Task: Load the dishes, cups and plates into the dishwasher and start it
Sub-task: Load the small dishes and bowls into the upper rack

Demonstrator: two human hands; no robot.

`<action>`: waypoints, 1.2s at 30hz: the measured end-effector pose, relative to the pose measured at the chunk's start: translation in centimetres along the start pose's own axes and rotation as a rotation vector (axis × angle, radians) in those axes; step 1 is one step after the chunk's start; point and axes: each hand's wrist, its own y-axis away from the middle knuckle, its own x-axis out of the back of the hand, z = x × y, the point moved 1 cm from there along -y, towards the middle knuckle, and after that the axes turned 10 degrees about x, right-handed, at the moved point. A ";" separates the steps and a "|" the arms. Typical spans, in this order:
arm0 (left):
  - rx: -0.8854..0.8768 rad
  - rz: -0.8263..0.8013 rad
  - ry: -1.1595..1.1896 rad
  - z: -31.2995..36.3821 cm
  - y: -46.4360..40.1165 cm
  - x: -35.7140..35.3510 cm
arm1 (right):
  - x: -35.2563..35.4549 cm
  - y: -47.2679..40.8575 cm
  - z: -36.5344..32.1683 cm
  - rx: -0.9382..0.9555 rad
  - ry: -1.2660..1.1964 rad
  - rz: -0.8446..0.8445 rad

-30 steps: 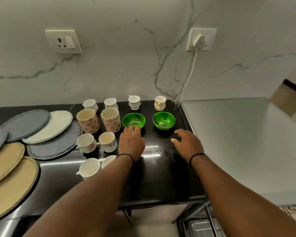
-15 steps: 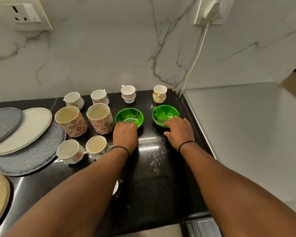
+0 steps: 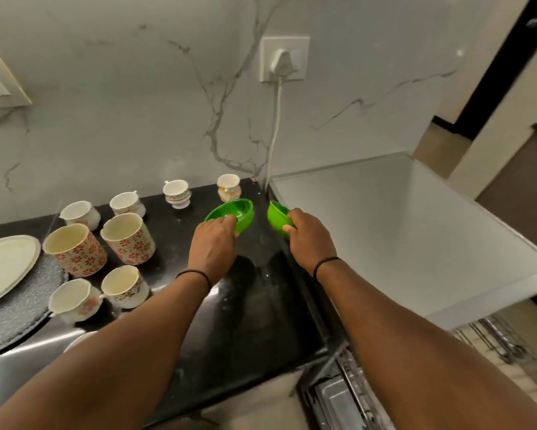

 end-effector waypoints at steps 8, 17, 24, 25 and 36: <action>-0.221 -0.058 0.181 20.5 3.3 1.4 | 18.8 12.3 11.0 -0.250 0.116 0.405; -0.542 -0.229 0.302 41.3 13.8 -3.1 | 31.8 31.8 20.0 -0.714 0.093 0.573; -0.472 -0.481 0.207 47.2 19.0 -10.6 | 30.4 40.5 24.9 -1.047 -0.078 0.442; -0.445 -0.538 0.191 47.3 19.3 -12.4 | 29.4 41.4 25.9 -1.099 -0.111 0.402; -0.045 -0.874 0.255 41.8 20.4 -32.0 | 16.3 46.1 33.3 -1.214 -0.206 0.169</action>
